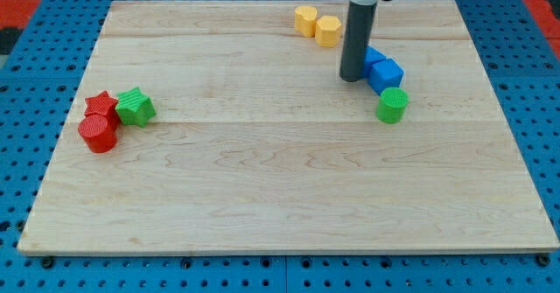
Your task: Keep blue blocks vertically above green circle
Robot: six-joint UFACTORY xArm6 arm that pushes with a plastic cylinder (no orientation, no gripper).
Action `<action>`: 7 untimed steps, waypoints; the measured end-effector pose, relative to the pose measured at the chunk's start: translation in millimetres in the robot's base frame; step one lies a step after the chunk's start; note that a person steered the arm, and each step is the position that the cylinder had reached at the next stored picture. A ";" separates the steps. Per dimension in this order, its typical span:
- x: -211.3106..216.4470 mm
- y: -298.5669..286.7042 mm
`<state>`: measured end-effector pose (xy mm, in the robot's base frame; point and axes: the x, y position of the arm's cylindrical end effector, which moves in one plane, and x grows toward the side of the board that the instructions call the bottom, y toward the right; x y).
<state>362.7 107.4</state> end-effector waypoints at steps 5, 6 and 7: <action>-27.9 20.5; -47.4 20.5; -60.2 20.5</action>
